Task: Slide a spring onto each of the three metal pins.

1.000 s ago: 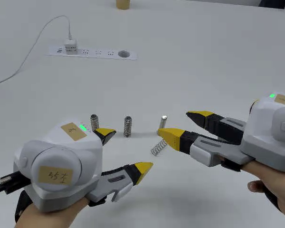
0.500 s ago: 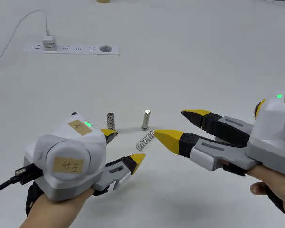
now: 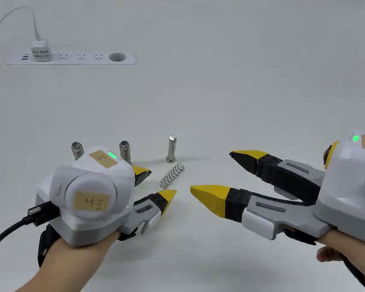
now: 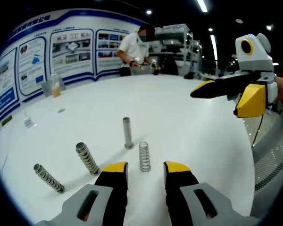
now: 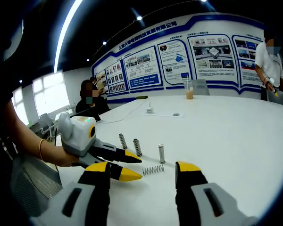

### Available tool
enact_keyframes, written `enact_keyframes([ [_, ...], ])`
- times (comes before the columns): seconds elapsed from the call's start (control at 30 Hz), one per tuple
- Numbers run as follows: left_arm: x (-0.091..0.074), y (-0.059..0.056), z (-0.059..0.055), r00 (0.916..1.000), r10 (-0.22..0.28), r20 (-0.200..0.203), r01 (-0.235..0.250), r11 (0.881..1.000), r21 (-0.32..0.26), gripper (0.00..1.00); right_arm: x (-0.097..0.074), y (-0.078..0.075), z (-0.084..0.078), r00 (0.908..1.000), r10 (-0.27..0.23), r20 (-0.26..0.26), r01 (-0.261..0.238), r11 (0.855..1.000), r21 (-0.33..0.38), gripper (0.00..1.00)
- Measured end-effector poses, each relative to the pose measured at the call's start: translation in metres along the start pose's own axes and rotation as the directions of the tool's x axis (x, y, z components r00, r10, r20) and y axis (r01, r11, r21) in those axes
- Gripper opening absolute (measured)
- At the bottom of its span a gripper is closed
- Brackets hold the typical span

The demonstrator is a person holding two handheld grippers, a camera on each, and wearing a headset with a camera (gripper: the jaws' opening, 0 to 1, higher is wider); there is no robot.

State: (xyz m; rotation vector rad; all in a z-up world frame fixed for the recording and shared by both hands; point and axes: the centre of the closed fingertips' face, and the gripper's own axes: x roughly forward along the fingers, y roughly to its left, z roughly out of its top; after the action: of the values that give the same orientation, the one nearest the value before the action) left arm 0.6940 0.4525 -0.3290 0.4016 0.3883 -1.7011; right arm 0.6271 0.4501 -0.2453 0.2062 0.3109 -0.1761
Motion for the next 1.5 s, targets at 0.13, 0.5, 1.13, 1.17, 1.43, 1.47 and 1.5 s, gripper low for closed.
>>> enact_keyframes([
  [0.13, 0.006, -0.001, -0.002, 1.0000, -0.007, -0.007, 0.007, 1.000, -0.014, 0.27, -0.004, -0.005, 0.000, 0.9998, -0.017, 0.003, 0.017, 1.000, 0.019, 0.58],
  [0.5, 0.014, 0.002, -0.008, 0.9990, 0.002, -0.045, -0.002, 1.000, -0.009, 0.18, -0.007, -0.012, 0.000, 0.9990, -0.043, 0.010, 0.042, 0.998, 0.041, 0.55],
  [1.13, 0.017, -0.001, -0.010, 0.9982, -0.008, -0.060, 0.008, 1.000, 0.008, 0.10, -0.009, -0.017, -0.005, 0.9976, -0.069, -0.006, 0.069, 0.996, 0.064, 0.53],
  [1.17, 0.017, -0.001, -0.010, 0.9982, -0.008, -0.060, 0.009, 1.000, 0.009, 0.10, -0.009, -0.017, -0.005, 0.9975, -0.070, -0.007, 0.071, 0.995, 0.065, 0.53],
  [1.43, 0.012, -0.002, -0.005, 0.9989, -0.011, -0.047, 0.012, 0.999, 0.037, 0.09, -0.008, -0.021, -0.004, 0.9966, -0.082, -0.007, 0.082, 0.991, 0.103, 0.53],
  [1.47, 0.010, -0.002, -0.002, 0.9992, -0.013, -0.037, 0.015, 0.999, 0.039, 0.09, -0.008, -0.021, -0.003, 0.9965, -0.083, -0.004, 0.083, 0.990, 0.111, 0.53],
  [1.5, 0.010, -0.002, 0.000, 0.9995, -0.013, -0.030, 0.014, 0.999, 0.040, 0.09, -0.008, -0.022, -0.003, 0.9965, -0.083, -0.002, 0.083, 0.990, 0.115, 0.53],
])
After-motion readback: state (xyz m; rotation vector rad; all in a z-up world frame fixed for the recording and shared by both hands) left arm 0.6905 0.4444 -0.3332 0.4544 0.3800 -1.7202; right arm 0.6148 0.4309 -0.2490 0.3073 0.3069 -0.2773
